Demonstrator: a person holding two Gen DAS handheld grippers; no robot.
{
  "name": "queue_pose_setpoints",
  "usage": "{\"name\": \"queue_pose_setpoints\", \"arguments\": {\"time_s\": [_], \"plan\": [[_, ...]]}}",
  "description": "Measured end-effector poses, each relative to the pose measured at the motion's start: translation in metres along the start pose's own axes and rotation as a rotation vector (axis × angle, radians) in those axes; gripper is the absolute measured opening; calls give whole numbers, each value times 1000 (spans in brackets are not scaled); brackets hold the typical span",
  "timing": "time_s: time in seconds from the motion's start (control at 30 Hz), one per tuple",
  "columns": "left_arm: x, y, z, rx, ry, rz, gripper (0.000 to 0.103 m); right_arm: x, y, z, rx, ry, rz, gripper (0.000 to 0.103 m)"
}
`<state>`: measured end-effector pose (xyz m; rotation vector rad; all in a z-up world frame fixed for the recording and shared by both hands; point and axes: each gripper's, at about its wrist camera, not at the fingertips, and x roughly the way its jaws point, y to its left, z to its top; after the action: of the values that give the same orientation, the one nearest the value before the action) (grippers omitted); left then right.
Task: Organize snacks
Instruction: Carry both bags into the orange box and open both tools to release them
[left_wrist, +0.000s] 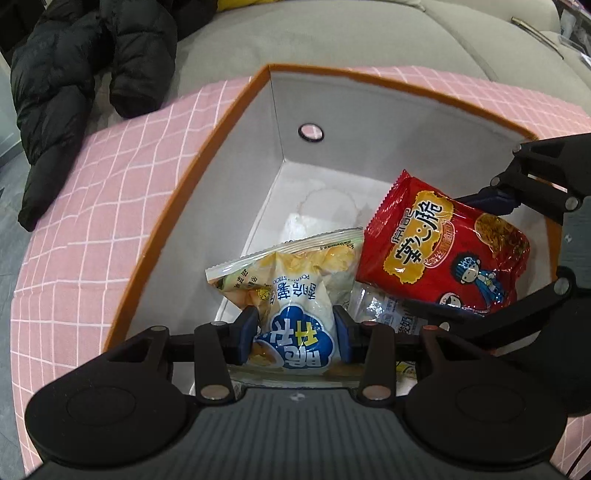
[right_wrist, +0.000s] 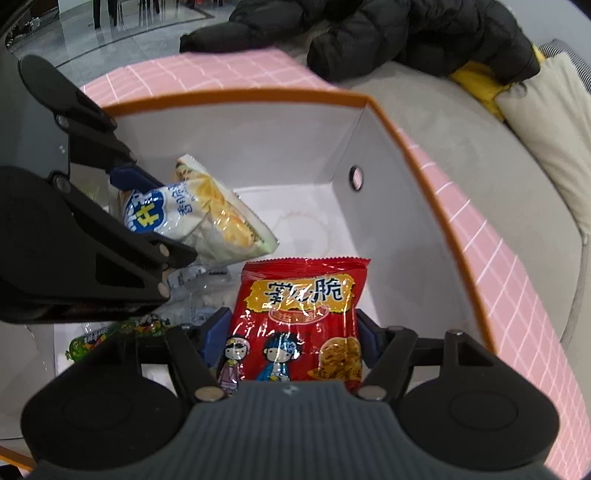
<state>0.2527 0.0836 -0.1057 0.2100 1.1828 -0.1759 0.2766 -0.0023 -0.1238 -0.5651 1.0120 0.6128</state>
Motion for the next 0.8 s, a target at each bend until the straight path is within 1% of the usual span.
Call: {"name": "queue_pose_setpoints", "arguments": {"time_s": [0.13, 0.2, 0.23, 0.27, 0.3, 0.33, 0.4, 0.43, 0.5, 0.67, 0.8], "plan": [[5, -1, -1, 11, 9, 20, 51, 5, 2, -1, 2, 11, -6, 67], [5, -3, -2, 22, 4, 34, 56, 5, 2, 0, 10, 12, -6, 67], [4, -4, -3, 29, -1, 42, 57, 5, 2, 0, 13, 14, -8, 68], [4, -5, -4, 31, -6, 47, 59, 4, 3, 1, 15, 17, -10, 69], [3, -4, -5, 27, -8, 46, 65, 3, 2, 0, 17, 20, -12, 72], [1, -4, -5, 24, -13, 47, 67, 2, 3, 0, 19, 22, -14, 74], [-5, -3, -5, 15, -33, 60, 78, 3, 2, 2, 20, 22, -30, 80], [-8, -3, -6, 9, -46, 66, 80, 2, 2, 2, 23, 19, -35, 81], [-15, -2, -7, -6, -71, 77, 81, -2, 1, 3, 34, 16, -42, 85], [-36, 0, -12, -46, -126, 90, 82, -19, 3, 4, 42, -4, -56, 85], [-56, 2, -16, -81, -191, 94, 87, -35, 6, 4, 39, -21, -77, 85]]}}
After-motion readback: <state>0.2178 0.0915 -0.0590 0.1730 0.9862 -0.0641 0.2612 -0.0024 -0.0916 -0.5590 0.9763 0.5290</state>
